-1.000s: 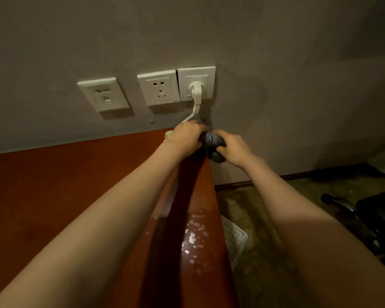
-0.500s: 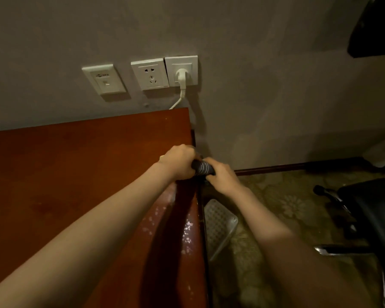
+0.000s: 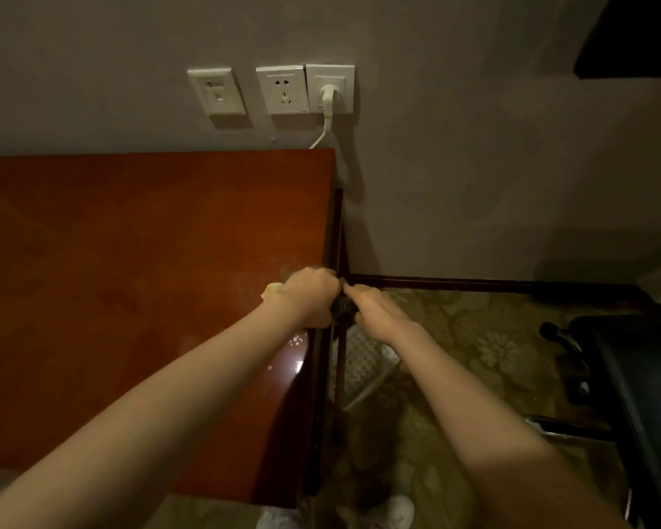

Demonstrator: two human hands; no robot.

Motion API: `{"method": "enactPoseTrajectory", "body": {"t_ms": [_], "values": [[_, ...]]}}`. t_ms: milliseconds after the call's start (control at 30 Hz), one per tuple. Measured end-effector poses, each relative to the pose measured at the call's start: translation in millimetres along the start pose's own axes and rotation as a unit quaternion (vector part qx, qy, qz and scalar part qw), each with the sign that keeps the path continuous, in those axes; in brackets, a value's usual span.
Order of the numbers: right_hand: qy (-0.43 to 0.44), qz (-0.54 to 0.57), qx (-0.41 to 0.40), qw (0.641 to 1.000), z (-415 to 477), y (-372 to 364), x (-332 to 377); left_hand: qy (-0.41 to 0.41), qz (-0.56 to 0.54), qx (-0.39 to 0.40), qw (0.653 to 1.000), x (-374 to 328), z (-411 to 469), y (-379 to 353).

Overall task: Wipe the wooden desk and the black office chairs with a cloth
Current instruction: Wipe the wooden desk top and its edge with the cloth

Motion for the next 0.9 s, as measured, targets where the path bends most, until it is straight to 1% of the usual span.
{"method": "enactPoseTrajectory", "body": {"t_ms": [67, 133, 167, 233, 300, 367, 433, 500, 533, 567, 667, 700, 767, 800, 900], "values": [[0.023, -0.132, 0.018, 0.991, -3.2, 6.9, 1.5, 0.03, -0.009, -0.016, 0.999, -16.9, -1.4, -13.4], [0.04, -0.234, 0.018, 0.971, -2.0, 21.3, 3.9, 0.072, -0.044, -0.046, 0.995, -28.8, -1.7, -23.6], [0.04, -0.267, 0.011, 0.963, -0.5, 28.6, 4.1, 0.095, -0.084, -0.067, 0.99, -30.0, -2.7, -24.1], [0.033, -0.298, -0.014, 0.954, 0.1, 44.4, 3.3, 0.116, -0.179, -0.11, 0.971, -22.3, -6.8, -13.8], [0.027, -0.294, -0.054, 0.954, -2.1, 63.1, 4.8, 0.116, -0.267, -0.139, 0.947, -6.4, -13.6, 3.4], [0.02, -0.24, -0.126, 0.962, -3.3, 86.2, 9.3, 0.115, -0.29, -0.173, 0.934, 11.0, -19.0, 26.0], [0.011, -0.162, -0.195, 0.967, 0.9, 104.5, 16.1, 0.118, -0.242, -0.224, 0.937, 23.6, -24.9, 49.1], [0.004, -0.082, -0.225, 0.971, 8.2, 108.3, 23.2, 0.125, -0.191, -0.261, 0.938, 34.6, -29.7, 62.1], [0.003, -0.057, -0.218, 0.974, 11.8, 103.7, 27.6, 0.129, -0.179, -0.258, 0.941, 40.9, -30.4, 60.0], [0.002, -0.048, -0.197, 0.979, 15.4, 95.1, 32.2, 0.134, -0.175, -0.238, 0.946, 46.7, -30.9, 52.8], [-0.004, -0.056, -0.106, 0.993, 17.1, 53.4, 41.9, 0.156, -0.178, -0.151, 0.96, 52.3, -36.2, 8.5], [-0.003, -0.066, -0.095, 0.993, 13.4, 41.7, 41.2, 0.158, -0.179, -0.139, 0.961, 46.9, -39.7, -5.9], [0.011, -0.104, -0.102, 0.989, 1.1, 25.6, 34.0, 0.148, -0.167, -0.15, 0.963, 26.5, -41.9, -25.4], [0.017, -0.126, -0.091, 0.988, -5.0, 18.4, 27.4, 0.14, -0.155, -0.156, 0.966, 13.8, -38.8, -30.3], [0.021, -0.222, -0.003, 0.975, -20.4, 3.0, 4.2, 0.11, -0.134, -0.126, 0.977, -28.8, -20.3, -40.2]]}}
Point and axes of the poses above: each hand's wrist, its own z-axis towards the middle knuckle, its own y-axis out of the back of the hand, x = y × z, the point moved 8 cm from there along z, towards the middle knuckle, and after that the axes turned 1 degree about -y, right-handed, at the moved point
